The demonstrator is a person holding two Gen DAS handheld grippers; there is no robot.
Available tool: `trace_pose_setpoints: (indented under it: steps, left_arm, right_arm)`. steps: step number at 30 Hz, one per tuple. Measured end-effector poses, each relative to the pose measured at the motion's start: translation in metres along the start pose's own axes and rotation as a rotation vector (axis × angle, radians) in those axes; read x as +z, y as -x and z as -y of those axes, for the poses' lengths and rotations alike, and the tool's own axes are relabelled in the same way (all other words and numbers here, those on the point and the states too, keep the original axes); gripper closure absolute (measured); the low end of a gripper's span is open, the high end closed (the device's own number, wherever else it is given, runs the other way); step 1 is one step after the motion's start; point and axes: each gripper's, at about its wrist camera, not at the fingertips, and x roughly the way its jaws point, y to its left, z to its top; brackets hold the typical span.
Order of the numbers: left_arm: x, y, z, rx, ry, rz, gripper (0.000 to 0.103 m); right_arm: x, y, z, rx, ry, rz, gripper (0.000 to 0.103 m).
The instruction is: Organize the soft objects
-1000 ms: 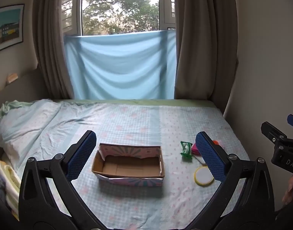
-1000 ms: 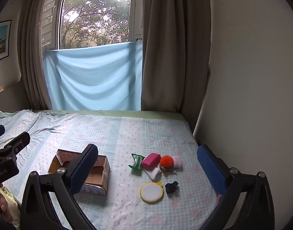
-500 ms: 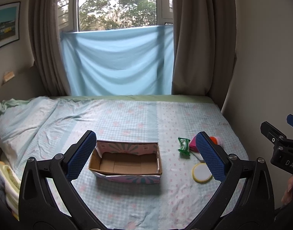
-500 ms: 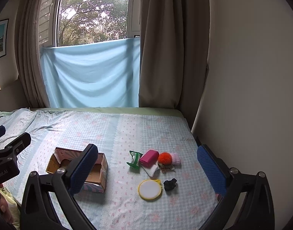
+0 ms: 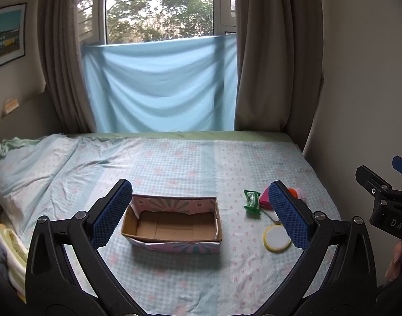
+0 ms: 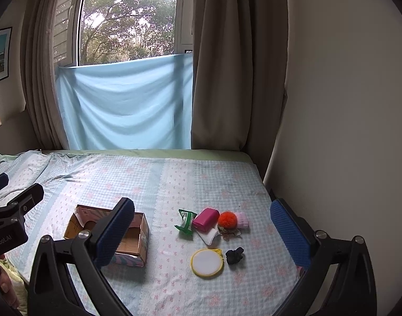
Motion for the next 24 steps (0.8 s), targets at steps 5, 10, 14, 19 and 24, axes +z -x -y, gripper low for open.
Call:
trace_pose_setpoints:
  steps: [5, 10, 14, 19, 24]
  left_arm:
    - [0.0022, -0.0005, -0.0010, -0.001, 0.001, 0.000, 0.000]
    - [0.0027, -0.0009, -0.0007, -0.002, 0.002, -0.001, 0.000]
    - [0.0049, -0.0018, -0.0023, -0.003, 0.004, -0.003, 0.000]
    - [0.0057, -0.0026, -0.0034, -0.002, 0.006, -0.004, 0.000]
    - [0.0052, -0.0037, -0.0054, 0.003, 0.008, -0.005, 0.000]
  right_arm:
    - [-0.0003, -0.0016, 0.0008, 0.001, 0.000, 0.002, 0.000]
    - [-0.0004, -0.0015, 0.0008, 0.002, -0.001, 0.001, 0.000]
    - [-0.0006, -0.0010, 0.0001, 0.002, -0.002, 0.001, 0.000]
    - [0.0005, -0.0028, -0.0012, 0.004, 0.001, -0.002, 0.000]
    - [0.0001, -0.0057, -0.0020, 0.010, 0.000, -0.006, 0.000]
